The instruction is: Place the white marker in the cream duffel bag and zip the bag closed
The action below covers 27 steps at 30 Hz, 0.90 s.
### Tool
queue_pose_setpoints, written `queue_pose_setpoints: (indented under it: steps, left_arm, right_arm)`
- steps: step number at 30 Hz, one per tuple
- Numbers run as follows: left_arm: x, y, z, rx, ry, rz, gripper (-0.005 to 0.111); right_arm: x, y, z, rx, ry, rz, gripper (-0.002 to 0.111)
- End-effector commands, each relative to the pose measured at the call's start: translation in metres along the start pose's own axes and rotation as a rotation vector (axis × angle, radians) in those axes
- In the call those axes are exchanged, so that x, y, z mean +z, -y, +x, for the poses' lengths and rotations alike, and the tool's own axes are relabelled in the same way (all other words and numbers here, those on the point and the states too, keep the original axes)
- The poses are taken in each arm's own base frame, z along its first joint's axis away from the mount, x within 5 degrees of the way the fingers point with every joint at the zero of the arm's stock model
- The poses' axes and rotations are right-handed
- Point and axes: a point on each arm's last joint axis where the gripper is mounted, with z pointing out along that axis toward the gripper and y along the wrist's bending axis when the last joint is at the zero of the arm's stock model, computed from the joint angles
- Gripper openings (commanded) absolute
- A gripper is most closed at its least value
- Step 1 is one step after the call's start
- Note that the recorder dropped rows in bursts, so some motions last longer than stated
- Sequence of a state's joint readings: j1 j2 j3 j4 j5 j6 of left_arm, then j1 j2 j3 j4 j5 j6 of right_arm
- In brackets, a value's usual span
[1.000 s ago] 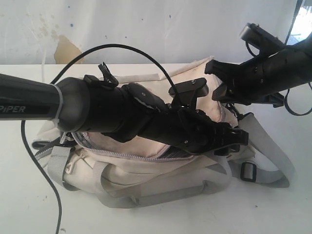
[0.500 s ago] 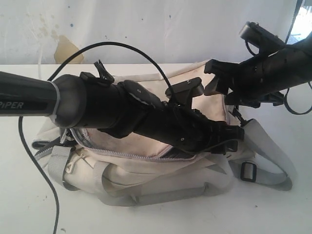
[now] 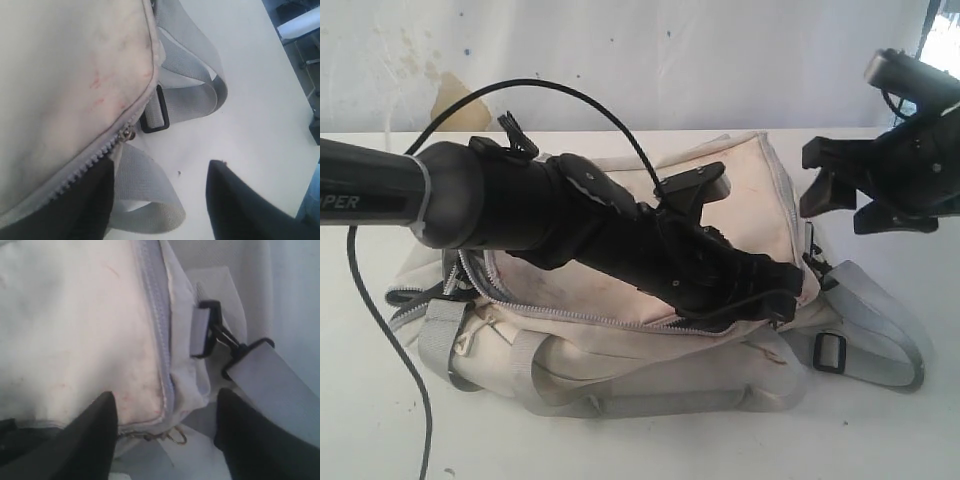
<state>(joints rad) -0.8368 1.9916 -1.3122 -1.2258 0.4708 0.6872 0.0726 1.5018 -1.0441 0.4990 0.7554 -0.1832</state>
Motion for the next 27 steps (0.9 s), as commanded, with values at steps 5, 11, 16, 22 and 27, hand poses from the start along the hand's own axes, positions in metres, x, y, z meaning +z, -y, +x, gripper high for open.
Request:
queue_pose_setpoints:
  steps: [5, 11, 16, 22, 27]
  left_arm:
    - [-0.028, 0.021, -0.01, 0.061, 0.018, 0.057, 0.058]
    - [-0.046, 0.031, -0.01, 0.086, -0.013, 0.041, 0.058]
    - [-0.058, 0.032, -0.008, 0.106, -0.059, -0.015, 0.058]
    - [-0.063, 0.035, -0.007, 0.118, -0.072, -0.015, 0.058]
    - [-0.063, 0.035, -0.005, 0.116, -0.088, -0.012, 0.058]
  right_arm:
    - [0.017, 0.019, 0.008, -0.094, -0.176, -0.067, 0.039]
    - [0.044, 0.028, 0.015, -0.144, -0.289, -0.1, 0.039]
    - [0.058, 0.037, 0.014, -0.152, -0.304, -0.092, 0.05]
    - [0.061, 0.039, 0.01, -0.185, -0.252, -0.073, 0.052]
    - [0.072, 0.038, 0.008, -0.162, -0.227, -0.131, 0.052]
